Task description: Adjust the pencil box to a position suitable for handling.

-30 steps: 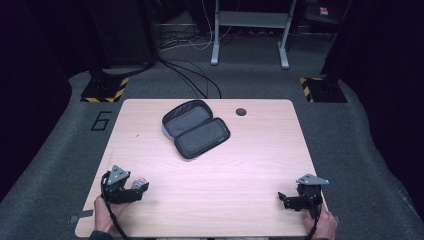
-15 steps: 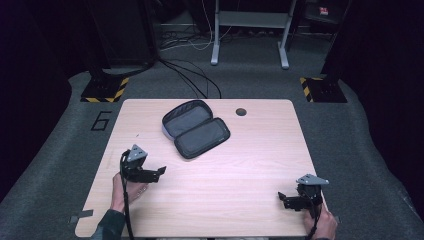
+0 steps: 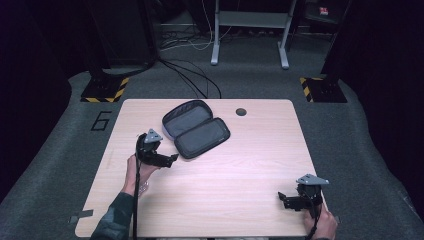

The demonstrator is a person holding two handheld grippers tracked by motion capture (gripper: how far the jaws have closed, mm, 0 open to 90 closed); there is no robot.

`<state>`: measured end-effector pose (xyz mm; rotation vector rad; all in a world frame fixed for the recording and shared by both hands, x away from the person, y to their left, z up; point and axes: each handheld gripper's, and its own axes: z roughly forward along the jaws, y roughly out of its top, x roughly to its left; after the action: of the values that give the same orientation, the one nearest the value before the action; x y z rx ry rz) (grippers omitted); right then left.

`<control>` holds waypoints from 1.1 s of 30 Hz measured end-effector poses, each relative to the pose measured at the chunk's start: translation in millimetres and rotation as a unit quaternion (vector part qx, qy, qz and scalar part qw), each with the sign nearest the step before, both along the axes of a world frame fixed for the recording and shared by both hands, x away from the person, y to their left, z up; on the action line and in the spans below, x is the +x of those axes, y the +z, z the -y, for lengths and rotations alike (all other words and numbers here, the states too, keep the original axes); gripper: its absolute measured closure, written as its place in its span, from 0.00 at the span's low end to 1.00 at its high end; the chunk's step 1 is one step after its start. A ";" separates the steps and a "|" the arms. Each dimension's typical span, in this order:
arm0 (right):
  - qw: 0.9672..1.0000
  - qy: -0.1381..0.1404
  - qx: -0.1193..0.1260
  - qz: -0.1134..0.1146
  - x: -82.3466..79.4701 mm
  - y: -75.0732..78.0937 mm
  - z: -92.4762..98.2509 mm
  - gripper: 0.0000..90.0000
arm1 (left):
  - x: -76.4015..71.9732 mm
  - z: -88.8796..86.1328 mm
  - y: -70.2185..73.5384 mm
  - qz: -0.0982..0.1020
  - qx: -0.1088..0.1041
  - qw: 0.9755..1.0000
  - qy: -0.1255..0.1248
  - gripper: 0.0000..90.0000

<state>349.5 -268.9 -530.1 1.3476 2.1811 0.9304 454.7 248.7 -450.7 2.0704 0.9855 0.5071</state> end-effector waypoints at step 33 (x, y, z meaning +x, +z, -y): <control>1.000 -0.001 0.001 -0.001 -0.2 0.0 -0.2 0.00 | 78.6 21.8 -22.8 -0.012 0.052 0.998 0.027 0.76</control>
<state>349.3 -268.7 -530.1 1.3529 2.1799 0.9315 533.2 226.9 -473.5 2.1499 1.0518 0.5746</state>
